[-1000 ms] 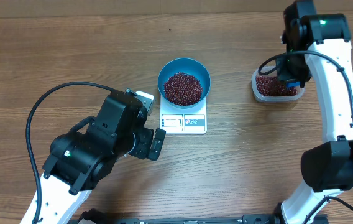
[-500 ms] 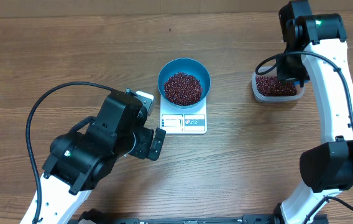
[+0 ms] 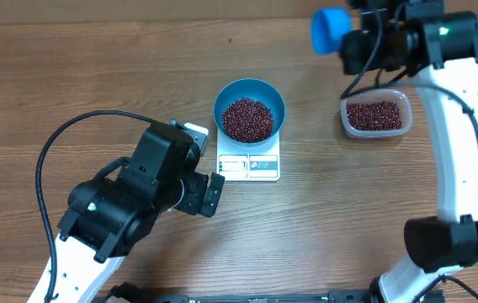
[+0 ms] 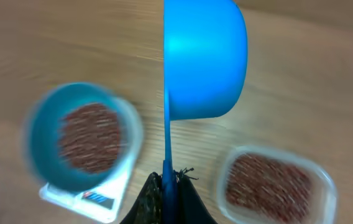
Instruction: Scoop item into bowl and weigh 150g on scale
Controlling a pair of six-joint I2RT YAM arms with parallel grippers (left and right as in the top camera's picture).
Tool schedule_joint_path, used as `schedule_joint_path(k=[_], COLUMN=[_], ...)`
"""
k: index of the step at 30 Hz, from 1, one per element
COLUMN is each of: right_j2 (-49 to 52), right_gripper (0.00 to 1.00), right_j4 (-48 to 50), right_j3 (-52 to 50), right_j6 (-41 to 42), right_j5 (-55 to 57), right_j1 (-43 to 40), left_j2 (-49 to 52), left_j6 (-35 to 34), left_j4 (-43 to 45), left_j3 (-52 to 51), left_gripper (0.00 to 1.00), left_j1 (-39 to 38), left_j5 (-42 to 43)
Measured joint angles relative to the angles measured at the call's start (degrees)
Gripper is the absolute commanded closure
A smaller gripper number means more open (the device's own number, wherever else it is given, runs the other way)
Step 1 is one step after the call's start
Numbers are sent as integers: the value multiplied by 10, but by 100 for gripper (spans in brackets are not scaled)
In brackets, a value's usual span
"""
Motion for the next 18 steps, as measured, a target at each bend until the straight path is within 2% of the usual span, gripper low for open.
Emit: schedule_joint_path(k=[6, 18], right_j2=[9, 76], right_gripper=[96, 96], right_j4=[-9, -36], right_j3=[1, 1], right_j6=[-62, -112], right_j5=[-22, 39], right_j1=[91, 149], left_j2=[0, 0], left_j6=[0, 0], left_j4=[0, 0], left_j3=[0, 0], left_gripper=[1, 1], left_j1=[0, 0], left_j5=[0, 0])
